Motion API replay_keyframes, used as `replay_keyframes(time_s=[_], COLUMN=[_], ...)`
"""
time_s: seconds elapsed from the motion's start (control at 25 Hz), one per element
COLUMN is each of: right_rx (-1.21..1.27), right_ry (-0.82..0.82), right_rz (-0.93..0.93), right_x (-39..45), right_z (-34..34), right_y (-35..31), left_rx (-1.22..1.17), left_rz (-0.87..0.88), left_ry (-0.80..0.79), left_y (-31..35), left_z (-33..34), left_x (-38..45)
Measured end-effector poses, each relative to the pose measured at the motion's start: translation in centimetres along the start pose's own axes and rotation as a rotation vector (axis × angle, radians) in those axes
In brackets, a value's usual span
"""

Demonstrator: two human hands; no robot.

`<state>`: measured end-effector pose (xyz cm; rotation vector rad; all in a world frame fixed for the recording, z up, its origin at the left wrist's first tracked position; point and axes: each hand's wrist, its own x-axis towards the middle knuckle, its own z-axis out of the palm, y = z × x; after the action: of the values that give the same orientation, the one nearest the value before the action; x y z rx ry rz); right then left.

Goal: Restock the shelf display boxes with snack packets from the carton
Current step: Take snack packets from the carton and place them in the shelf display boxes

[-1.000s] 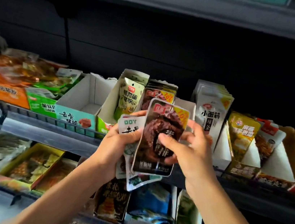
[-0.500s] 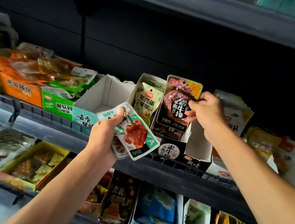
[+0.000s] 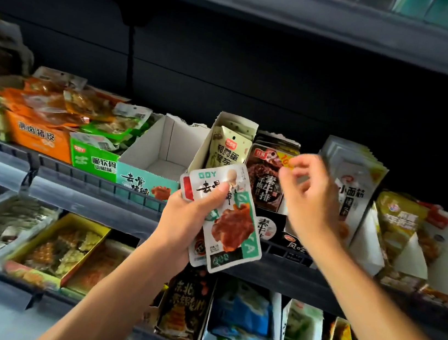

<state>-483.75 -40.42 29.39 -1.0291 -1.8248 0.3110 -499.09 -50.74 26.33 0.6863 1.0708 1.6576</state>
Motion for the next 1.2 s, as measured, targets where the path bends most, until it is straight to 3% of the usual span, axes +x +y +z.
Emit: replay_keyframes(time_s=[0.12, 0.16, 0.32, 0.44, 0.68, 0.84, 0.92, 1.0, 1.2], right_rx=[0.331, 0.348, 0.516, 0.522, 0.448, 0.449, 0.447, 0.308, -0.141], right_ry=[-0.478, -0.488, -0.188, -0.307, -0.445, -0.289, -0.202, -0.207, -0.429], right_rz=[0.171, 0.222, 0.441, 0.549, 0.393, 0.335, 0.27, 0.201, 0.016], right_x=[-5.5, -6.4, -6.2, -5.0, 0.3, 6.0, 9.1, 11.6, 13.7], right_z=[-1.1, -1.0, -1.5, -2.5, -2.1, 2.7, 5.8, 9.5, 17.1], right_y=[-2.4, -2.3, -0.9, -0.7, -3.9, -6.3, -7.6, -8.7, -8.6], left_rx=[0.001, -0.008, 0.04, 0.168, 0.317, 0.637, 0.791, 0.85, 0.724], left_rz=[0.024, -0.005, -0.093, -0.042, 0.016, 0.243, 0.275, 0.283, 0.283], left_ry=[-0.053, -0.068, -0.177, -0.102, -0.053, 0.052, 0.065, 0.083, -0.026], left_y=[-1.0, -1.3, -1.9, -1.6, 2.9, 5.1, 5.4, 5.3, 5.2], left_z=[1.3, 1.5, 1.9, 1.4, -2.1, -7.1, -9.3, -11.1, -12.7], left_x=[-0.3, -0.4, -0.7, -0.7, 0.9, 3.3, 3.6, 3.7, 3.5])
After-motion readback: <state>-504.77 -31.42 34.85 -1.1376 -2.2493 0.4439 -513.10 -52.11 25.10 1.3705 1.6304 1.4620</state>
